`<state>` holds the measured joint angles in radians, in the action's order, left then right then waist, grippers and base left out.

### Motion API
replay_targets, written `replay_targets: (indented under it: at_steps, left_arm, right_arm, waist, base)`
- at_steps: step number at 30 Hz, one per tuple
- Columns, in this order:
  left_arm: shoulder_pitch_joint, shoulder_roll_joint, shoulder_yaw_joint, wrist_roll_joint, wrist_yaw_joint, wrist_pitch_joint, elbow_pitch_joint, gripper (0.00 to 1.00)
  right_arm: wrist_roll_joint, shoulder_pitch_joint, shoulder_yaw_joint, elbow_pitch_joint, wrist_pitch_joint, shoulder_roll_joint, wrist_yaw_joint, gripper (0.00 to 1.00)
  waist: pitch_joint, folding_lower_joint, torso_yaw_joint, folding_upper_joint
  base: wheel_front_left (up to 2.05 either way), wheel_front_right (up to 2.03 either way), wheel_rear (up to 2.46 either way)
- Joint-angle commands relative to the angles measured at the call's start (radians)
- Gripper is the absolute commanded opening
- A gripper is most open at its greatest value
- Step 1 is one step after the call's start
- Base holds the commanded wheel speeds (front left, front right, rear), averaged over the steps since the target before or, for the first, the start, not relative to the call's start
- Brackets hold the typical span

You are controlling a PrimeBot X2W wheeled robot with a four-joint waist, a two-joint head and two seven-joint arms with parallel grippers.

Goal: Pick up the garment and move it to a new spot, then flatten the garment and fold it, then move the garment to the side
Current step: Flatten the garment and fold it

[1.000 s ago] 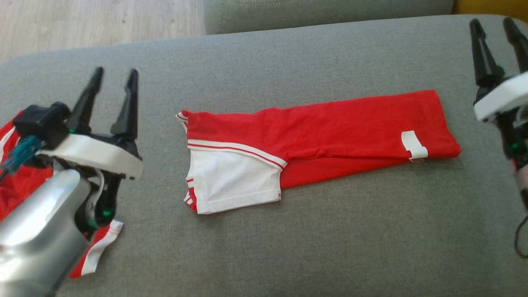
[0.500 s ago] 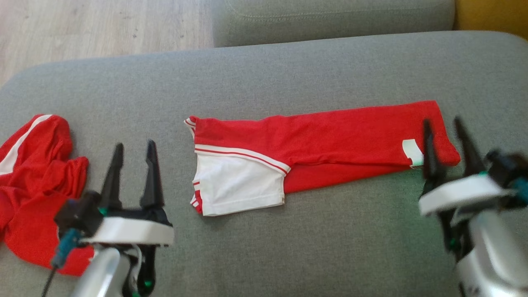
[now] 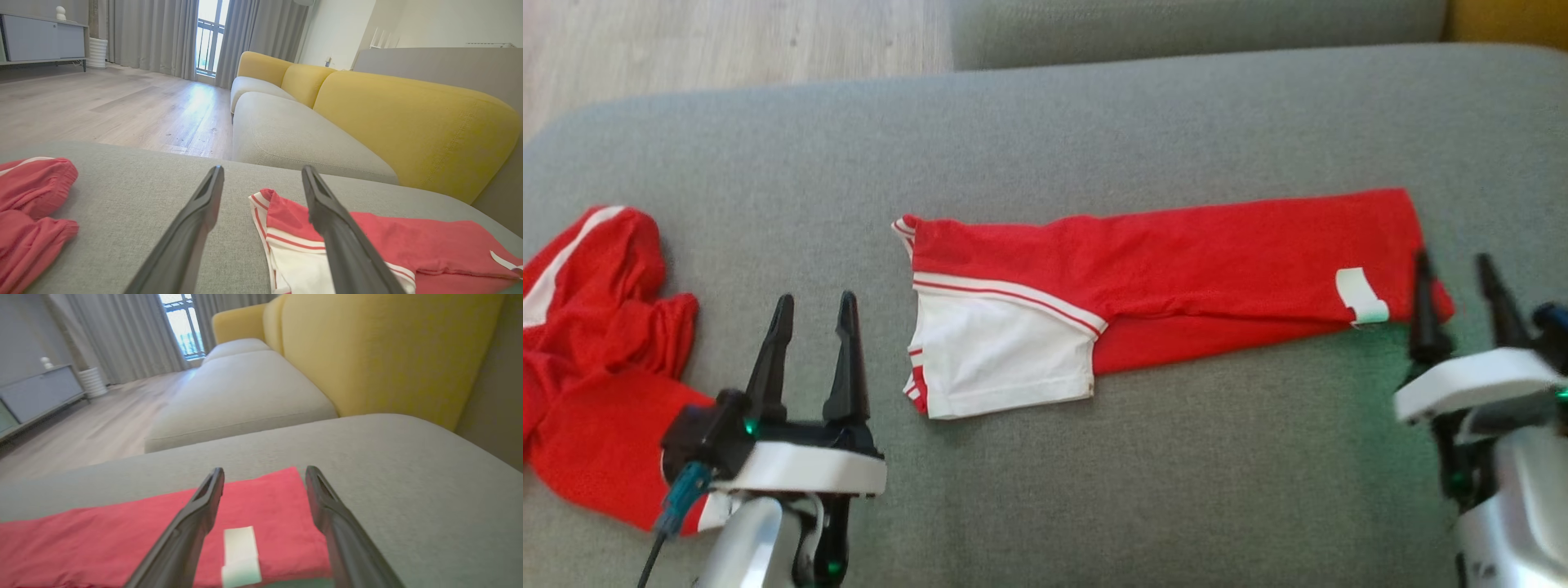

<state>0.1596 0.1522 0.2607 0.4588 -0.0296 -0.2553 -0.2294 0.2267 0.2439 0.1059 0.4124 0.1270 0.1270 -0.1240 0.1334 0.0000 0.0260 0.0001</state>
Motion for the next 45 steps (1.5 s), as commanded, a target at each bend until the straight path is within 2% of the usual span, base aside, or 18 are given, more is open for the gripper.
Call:
replay_targets:
  at_steps: [1,6,11,24,25,26,27,30,35,45]
  left_arm:
    - [0.053,0.000,-0.046,-0.016,-0.010,-0.006,0.020,1.00]
    - [0.072,-0.033,-0.049,-0.047,-0.045,-0.006,-0.016,1.00]
    - [0.095,-0.054,-0.065,-0.066,-0.063,-0.006,-0.035,1.00]
    - [0.129,-0.075,-0.099,-0.089,-0.088,-0.006,-0.070,1.00]
    - [0.131,-0.076,-0.101,-0.091,-0.089,-0.006,-0.071,1.00]
    - [0.131,-0.077,-0.103,-0.092,-0.090,-0.006,-0.072,1.00]
    - [0.131,-0.078,-0.106,-0.093,-0.091,-0.006,-0.073,1.00]
    - [0.127,-0.081,-0.114,-0.098,-0.093,-0.006,-0.077,1.00]
    - [0.123,-0.084,-0.122,-0.102,-0.096,-0.006,-0.085,1.00]
    - [0.104,-0.089,-0.130,-0.099,-0.100,-0.006,-0.094,1.00]
  right_arm:
    - [-0.015,0.061,0.021,-0.010,-0.016,-0.011,-0.007,1.00]
    - [-0.080,0.128,0.193,0.102,-0.072,-0.049,-0.007,1.00]
    - [-0.147,0.190,0.290,0.188,-0.089,-0.070,-0.007,1.00]
    - [-0.111,0.266,0.259,0.384,-0.107,-0.077,-0.007,1.00]
    - [-0.102,0.270,0.248,0.393,-0.102,-0.077,-0.007,0.89]
    - [-0.094,0.273,0.239,0.401,-0.097,-0.077,-0.007,0.39]
    - [-0.086,0.276,0.230,0.406,-0.090,-0.077,-0.007,0.00]
    - [-0.078,0.284,0.232,0.404,-0.059,-0.077,-0.007,0.00]
    - [-0.104,0.290,0.299,0.367,-0.026,-0.068,-0.007,0.00]
    - [-0.169,0.272,0.516,0.299,-0.029,0.034,-0.007,0.00]
  waist:
    - [0.026,0.0000,0.009,-0.0001]
    - [0.076,0.0000,0.026,-0.0001]
    - [0.112,0.0000,0.039,-0.0001]
    - [0.153,0.0000,0.036,-0.0001]
    - [0.154,0.0000,0.035,-0.0001]
    - [0.154,0.0000,0.033,-0.0001]
    - [0.153,0.0000,0.031,-0.0001]
    - [0.146,0.0000,0.022,-0.0001]
    - [0.128,0.0000,0.012,-0.0001]
    - [0.090,0.0000,0.009,-0.0001]
  base:
    - [0.00,0.00,0.00]
    - [0.00,0.00,0.00]
    - [0.00,0.00,0.00]
    - [0.00,0.00,0.00]
    - [0.00,0.00,0.00]
    - [0.00,0.00,0.00]
    - [0.00,0.00,0.00]
    - [0.00,0.00,0.00]
    - [0.00,0.00,0.00]
    - [0.00,0.00,0.00]
